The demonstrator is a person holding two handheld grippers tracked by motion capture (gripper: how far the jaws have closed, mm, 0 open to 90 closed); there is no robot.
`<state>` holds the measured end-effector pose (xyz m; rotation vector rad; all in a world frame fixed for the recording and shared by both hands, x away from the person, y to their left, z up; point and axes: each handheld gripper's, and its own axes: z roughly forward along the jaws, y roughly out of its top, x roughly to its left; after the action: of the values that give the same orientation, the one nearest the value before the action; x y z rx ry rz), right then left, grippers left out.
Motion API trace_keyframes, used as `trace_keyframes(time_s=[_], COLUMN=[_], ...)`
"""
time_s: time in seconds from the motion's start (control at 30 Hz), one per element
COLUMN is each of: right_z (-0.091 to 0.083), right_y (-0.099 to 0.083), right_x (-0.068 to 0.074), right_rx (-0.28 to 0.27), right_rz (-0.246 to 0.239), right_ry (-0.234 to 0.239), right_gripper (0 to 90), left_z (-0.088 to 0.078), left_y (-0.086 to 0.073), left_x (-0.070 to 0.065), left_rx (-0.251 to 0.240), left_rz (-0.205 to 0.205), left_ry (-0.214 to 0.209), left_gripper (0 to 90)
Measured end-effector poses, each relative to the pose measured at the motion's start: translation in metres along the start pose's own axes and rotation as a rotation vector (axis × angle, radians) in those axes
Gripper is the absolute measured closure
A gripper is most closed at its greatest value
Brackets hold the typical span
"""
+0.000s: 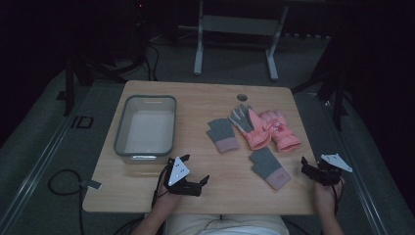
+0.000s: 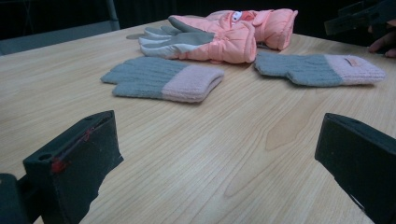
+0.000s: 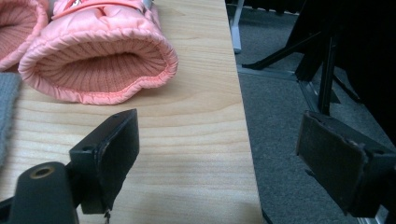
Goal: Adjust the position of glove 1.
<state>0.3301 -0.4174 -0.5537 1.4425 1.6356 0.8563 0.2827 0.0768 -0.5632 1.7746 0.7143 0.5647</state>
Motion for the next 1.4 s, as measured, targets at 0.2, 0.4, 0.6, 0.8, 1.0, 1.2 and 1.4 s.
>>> trace_keyframes(time_s=[0.2,0.4,0.6,0.8,1.0,1.2,1.4], right_z=[0.000,-0.005,-0.008,-0.014,-0.020,-0.024,-0.023], right_y=[0.000,0.000,0.005,0.012,0.023,0.040,0.062], right_x=[0.000,0.000,0.004,-0.003,-0.003,0.005,0.014], right_rx=[0.009,0.017,0.018,0.005,-0.008,-0.009,-0.003], right_rz=[0.002,0.019,-0.004,0.021,-0.008,-0.009,-0.030], right_ry=[0.005,0.007,0.005,0.005,0.010,0.050,0.067], right_gripper=[13.2,13.2,13.2,13.2,13.2,13.2,13.1], left_z=[0.000,0.000,0.000,0.000,0.000,-0.001,-0.001], left_y=[0.000,0.000,0.000,0.000,0.000,0.000,0.000], left_x=[-0.001,0.000,0.000,0.000,0.000,0.001,0.001], left_rx=[0.003,0.001,0.001,-0.002,-0.003,-0.008,-0.006], left_rz=[0.008,0.005,0.007,0.004,0.001,-0.011,-0.005], left_ry=[-0.001,-0.004,-0.008,-0.009,-0.011,-0.015,-0.015], left_gripper=[0.0,0.0,0.0,0.0,0.0,0.0,0.0])
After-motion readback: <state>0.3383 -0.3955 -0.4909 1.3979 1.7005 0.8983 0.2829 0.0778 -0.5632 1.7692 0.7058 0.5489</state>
